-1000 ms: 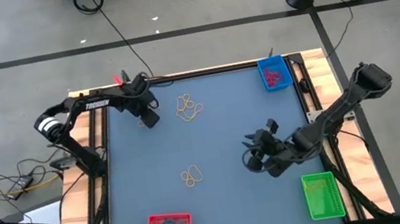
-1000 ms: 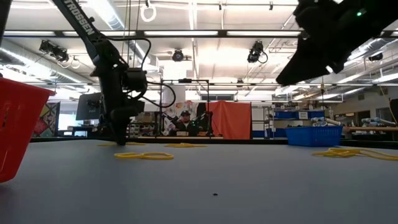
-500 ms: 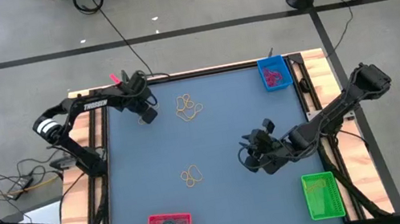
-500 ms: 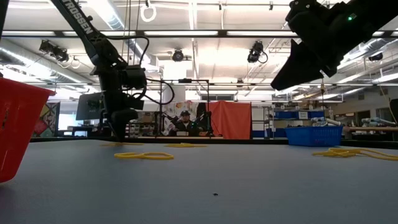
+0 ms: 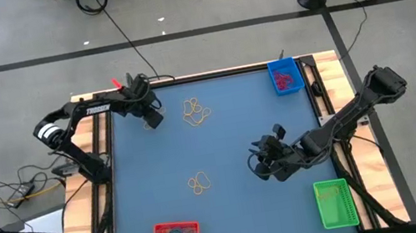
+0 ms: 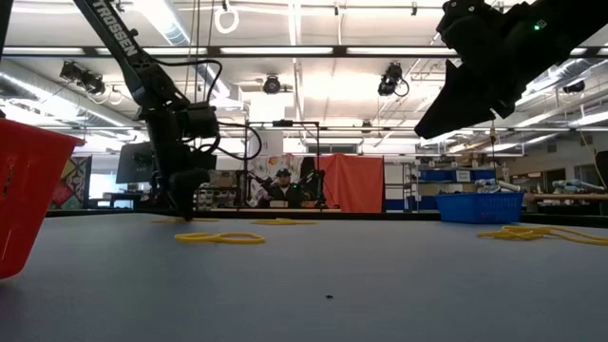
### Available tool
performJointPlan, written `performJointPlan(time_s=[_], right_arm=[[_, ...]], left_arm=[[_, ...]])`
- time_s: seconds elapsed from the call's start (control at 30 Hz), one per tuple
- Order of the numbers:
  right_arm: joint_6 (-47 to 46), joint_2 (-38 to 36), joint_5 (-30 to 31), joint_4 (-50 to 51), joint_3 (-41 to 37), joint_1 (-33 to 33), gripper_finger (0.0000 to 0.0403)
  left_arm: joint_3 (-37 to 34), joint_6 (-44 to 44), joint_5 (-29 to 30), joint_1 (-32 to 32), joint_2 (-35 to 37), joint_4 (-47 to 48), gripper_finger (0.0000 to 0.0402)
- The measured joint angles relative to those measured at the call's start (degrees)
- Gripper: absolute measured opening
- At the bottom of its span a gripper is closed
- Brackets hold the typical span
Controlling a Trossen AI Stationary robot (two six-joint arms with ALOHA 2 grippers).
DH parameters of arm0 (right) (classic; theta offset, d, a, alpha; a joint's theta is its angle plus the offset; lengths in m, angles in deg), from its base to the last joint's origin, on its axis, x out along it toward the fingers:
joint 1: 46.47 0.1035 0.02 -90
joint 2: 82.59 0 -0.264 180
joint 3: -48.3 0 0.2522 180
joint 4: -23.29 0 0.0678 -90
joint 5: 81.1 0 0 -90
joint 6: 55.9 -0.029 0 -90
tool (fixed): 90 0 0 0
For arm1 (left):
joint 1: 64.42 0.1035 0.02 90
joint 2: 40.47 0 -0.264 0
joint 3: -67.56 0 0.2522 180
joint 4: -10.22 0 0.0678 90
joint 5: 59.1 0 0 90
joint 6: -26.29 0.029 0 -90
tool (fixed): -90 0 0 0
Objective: Sort rubber bands into baskets
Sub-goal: Put the yellow rubber band into the green bin
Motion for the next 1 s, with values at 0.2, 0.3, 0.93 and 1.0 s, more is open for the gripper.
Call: performJointPlan(time_s=[0.2,0.3,0.93,1.0], right_arm=[[0.0,0.0,0.0,-0.8,0.0,0.0,0.0114],[0.3,0.0,1.0,-2.3,0.0,-0.3,0.0108],[33.9,15.4,-20.7,-38.4,0.1,-20.2,0.0103],[38.8,16.3,-20.2,-41.2,0.1,-21.4,0.0103]], left_arm=[[-0.1,-0.1,-4.4,1.2,0.1,0.6,0.0077],[-0.1,1.0,-6.9,1.3,0.1,0.8,0.0020],[1.4,-2.5,-13.9,-16.5,9.8,4.9,0.0001],[1.4,-3.8,-14.3,-19.7,10.8,4.1,0.0001]])
